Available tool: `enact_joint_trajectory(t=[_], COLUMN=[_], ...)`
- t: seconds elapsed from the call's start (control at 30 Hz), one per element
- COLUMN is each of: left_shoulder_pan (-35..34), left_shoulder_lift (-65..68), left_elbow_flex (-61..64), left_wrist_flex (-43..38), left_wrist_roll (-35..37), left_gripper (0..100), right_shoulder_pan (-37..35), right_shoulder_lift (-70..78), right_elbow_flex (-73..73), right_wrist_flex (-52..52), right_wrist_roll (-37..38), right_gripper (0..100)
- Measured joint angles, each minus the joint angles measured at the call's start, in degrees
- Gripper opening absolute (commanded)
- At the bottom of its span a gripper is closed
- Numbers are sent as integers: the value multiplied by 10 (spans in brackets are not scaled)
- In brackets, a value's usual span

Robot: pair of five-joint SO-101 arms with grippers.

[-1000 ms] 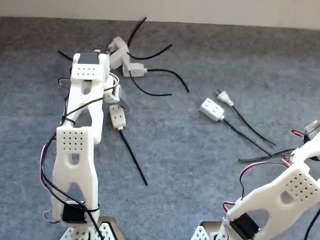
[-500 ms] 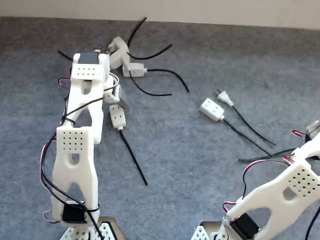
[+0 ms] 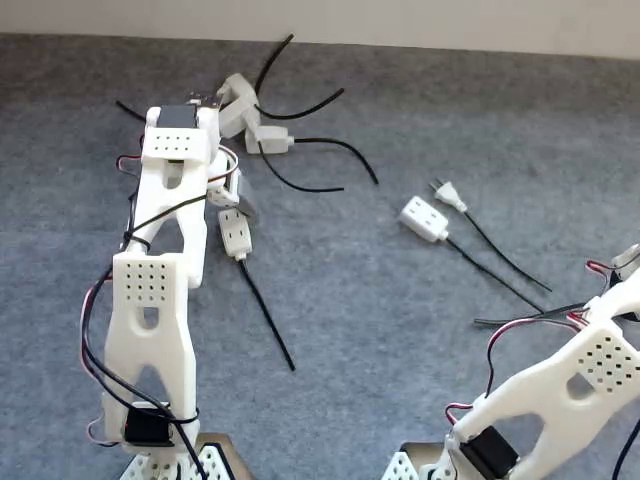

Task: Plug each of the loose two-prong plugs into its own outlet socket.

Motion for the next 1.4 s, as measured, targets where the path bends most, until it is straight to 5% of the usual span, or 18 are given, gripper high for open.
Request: enact_joint_trajectory(t=[1.03,1.4], left_shoulder_pan=[0,0], left_shoulder_lift=[0,0], left_elbow_flex=[0,0], left_wrist_flex=[0,0], left_wrist_roll=[0,0], left_gripper=[337,337], right_shoulder_pan=[-26,-195], right_shoulder_lift=[0,-86], right_elbow_flex=[-31,-318], right_wrist_flex=[41,208], right_wrist_roll=[26,76], right_gripper=[9,8])
